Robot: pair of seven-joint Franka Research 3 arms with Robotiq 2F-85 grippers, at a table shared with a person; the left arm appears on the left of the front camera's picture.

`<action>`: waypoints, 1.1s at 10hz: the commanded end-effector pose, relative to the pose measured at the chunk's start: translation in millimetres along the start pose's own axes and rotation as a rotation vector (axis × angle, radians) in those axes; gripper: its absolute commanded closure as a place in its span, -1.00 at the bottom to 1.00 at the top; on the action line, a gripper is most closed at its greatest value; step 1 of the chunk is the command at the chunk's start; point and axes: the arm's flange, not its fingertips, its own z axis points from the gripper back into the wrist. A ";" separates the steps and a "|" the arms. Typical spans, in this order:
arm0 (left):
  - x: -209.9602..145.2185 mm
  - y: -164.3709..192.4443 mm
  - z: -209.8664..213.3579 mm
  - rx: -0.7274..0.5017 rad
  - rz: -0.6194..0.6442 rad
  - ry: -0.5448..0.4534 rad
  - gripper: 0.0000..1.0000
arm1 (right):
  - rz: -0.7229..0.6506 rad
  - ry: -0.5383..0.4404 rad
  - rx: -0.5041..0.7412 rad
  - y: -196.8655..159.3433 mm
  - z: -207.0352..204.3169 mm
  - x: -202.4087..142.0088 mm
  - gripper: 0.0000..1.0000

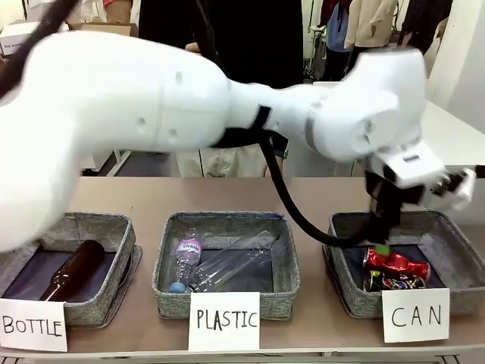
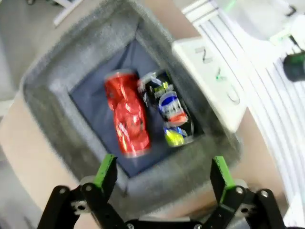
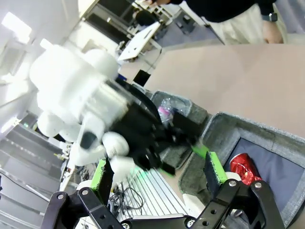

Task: Sort the can waste into the basket.
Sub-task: Pick up the can waste from the table and place it in the right Fabric basket.

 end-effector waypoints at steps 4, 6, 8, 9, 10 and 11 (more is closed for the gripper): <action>-230.1 -88.7 186.7 -0.083 0.572 -0.154 -1.00 | -0.010 0.156 0.037 -14.9 -61.6 43.1 -1.00; -299.7 -144.8 217.7 -0.087 0.808 -0.326 -1.00 | 0.008 0.187 0.037 -16.7 -106.1 68.3 -1.00; -370.8 -220.6 247.4 0.019 1.210 -0.620 -1.00 | -0.010 0.172 0.041 -10.9 -151.3 87.9 -1.00; -397.7 -254.2 253.8 0.028 1.408 -0.725 -1.00 | -0.030 0.132 0.010 -7.6 -162.3 96.4 -1.00; -419.2 -285.7 254.8 0.034 1.540 -0.849 -1.00 | -0.080 0.058 -0.021 -4.8 -167.5 103.5 -1.00; -435.7 -313.7 254.1 0.042 1.675 -0.929 -1.00 | -0.097 -0.009 -0.067 -3.1 -169.8 109.6 -1.00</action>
